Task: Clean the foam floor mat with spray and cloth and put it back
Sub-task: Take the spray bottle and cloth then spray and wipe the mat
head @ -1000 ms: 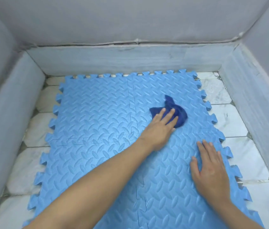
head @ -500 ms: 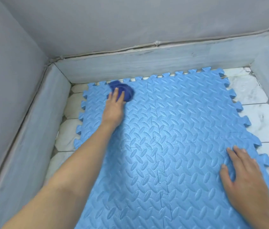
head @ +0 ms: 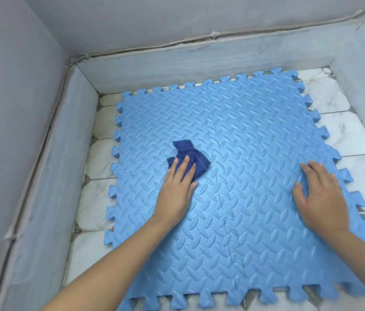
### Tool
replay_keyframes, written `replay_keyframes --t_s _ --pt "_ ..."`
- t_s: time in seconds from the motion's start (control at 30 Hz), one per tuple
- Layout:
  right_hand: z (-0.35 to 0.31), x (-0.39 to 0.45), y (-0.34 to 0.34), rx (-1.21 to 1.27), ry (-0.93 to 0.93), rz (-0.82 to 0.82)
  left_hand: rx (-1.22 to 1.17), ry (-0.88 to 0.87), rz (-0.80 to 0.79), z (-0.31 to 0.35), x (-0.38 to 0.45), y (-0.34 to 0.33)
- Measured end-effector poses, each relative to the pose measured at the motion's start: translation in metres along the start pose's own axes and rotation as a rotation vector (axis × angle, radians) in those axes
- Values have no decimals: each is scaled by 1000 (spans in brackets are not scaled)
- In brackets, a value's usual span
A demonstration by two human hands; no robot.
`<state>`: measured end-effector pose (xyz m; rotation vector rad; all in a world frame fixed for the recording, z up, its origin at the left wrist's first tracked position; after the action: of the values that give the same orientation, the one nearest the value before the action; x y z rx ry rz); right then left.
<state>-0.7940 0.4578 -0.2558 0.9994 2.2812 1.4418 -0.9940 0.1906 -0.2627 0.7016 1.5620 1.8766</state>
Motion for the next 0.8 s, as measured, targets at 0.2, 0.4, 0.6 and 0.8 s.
replay_keyframes --t_s 0.2,0.4,0.6,0.8 --pt "-11 -5 -2 -78 -40 -54 110 4 20 -15 -40 5" --pt "-27 -34 -12 -117 -91 -165 0 350 59 -79 -49 23" --pt "-42 -52 -17 -153 -10 -263 2 -109 -45 33 -72 20" --pt "-45 -50 -14 -207 -71 -428 267 -191 -62 35 -70 0"
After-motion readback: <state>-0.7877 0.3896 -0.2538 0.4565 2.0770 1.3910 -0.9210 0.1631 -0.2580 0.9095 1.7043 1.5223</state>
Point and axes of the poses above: each hand's wrist, its own x-axis towards the middle knuckle, its own y-axis out of the back of the hand, z = x × y, the point moved 4 cm from there along x, towards the middle knuckle, and after that the axes turned 10 degrees about x, right-handed, at the moved point
